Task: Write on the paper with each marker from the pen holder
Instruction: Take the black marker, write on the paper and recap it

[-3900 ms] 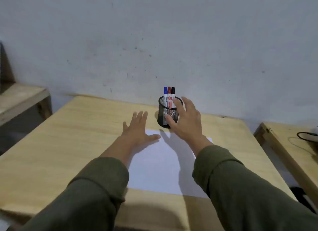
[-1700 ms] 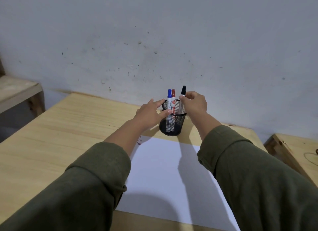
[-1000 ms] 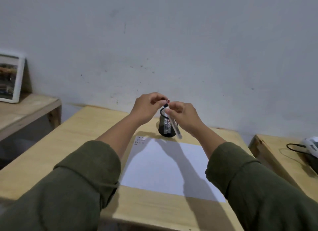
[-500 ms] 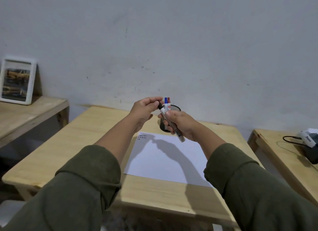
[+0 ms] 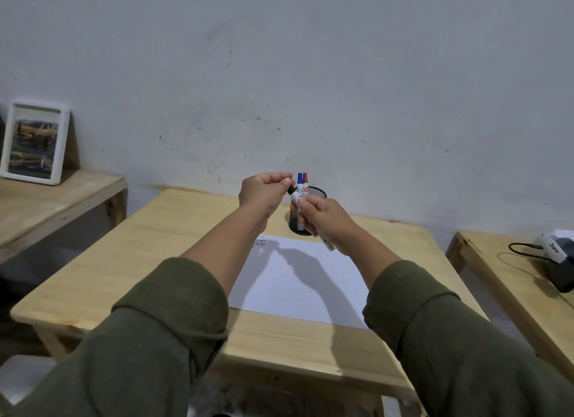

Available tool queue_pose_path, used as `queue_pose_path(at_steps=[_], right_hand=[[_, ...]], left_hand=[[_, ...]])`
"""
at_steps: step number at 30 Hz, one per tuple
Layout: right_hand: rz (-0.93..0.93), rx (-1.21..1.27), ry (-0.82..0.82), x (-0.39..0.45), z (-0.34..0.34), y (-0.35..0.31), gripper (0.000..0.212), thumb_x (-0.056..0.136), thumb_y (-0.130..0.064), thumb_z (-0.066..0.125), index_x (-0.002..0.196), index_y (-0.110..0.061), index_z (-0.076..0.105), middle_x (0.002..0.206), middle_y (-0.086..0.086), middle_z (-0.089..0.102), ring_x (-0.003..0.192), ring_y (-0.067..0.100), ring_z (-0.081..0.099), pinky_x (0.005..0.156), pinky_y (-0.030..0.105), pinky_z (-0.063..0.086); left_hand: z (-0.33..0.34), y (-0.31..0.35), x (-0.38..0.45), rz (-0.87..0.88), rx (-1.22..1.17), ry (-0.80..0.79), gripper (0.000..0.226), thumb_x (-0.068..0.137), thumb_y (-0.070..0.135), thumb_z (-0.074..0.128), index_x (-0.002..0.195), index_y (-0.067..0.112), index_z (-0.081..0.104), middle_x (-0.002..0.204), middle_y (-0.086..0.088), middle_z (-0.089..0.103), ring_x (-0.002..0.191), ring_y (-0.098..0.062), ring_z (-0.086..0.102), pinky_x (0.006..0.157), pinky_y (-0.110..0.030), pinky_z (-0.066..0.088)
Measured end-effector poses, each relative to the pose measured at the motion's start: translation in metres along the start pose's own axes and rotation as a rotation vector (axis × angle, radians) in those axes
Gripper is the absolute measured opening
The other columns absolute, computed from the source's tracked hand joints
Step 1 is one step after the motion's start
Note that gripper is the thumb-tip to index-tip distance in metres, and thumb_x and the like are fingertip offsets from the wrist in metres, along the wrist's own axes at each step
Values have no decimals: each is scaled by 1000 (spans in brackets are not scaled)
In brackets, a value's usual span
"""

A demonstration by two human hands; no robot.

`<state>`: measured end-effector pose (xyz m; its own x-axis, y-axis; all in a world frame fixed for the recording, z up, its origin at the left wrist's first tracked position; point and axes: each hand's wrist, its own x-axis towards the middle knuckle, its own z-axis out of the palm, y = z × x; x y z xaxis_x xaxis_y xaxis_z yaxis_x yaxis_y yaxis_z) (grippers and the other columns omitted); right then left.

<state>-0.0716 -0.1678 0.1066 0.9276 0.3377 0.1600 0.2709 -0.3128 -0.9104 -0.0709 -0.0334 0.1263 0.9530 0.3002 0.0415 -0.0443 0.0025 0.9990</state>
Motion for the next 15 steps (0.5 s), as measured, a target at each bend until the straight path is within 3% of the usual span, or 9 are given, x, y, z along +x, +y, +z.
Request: queue_pose_path(at_steps=[3, 6, 11, 15], right_hand=[[-53, -148, 70, -1, 0, 4, 23, 96, -18, 46, 75, -16, 54, 61, -3, 47, 54, 10, 41, 55, 22, 34], [-53, -178, 115, -2, 0, 8, 12, 90, -22, 57, 94, -11, 61, 72, -2, 52, 65, 14, 48, 63, 24, 41], [-28, -10, 114, -12, -5, 5, 15, 91, -13, 58, 103, -5, 61, 68, -1, 55, 50, 6, 55, 50, 13, 44], [-7, 184, 107, -21, -8, 3, 35, 93, -10, 54, 127, -17, 51, 77, 7, 61, 54, 16, 65, 57, 24, 57]], left_hand=[[0, 0, -2, -53, 9, 87, 15, 73, 32, 74, 81, 20, 71, 92, 3, 68, 91, -11, 57, 76, -21, 38], [-1, 1, -3, -72, -48, 159, 27, 70, 40, 76, 78, 17, 66, 89, 1, 63, 85, -13, 54, 66, -20, 38], [-10, 5, -6, -82, -82, 152, 34, 76, 45, 69, 88, 14, 61, 103, -7, 62, 94, -16, 56, 84, -32, 44], [-17, 3, -8, -56, -101, 115, 27, 77, 48, 66, 73, 24, 55, 87, 4, 56, 93, -14, 50, 94, -34, 43]])
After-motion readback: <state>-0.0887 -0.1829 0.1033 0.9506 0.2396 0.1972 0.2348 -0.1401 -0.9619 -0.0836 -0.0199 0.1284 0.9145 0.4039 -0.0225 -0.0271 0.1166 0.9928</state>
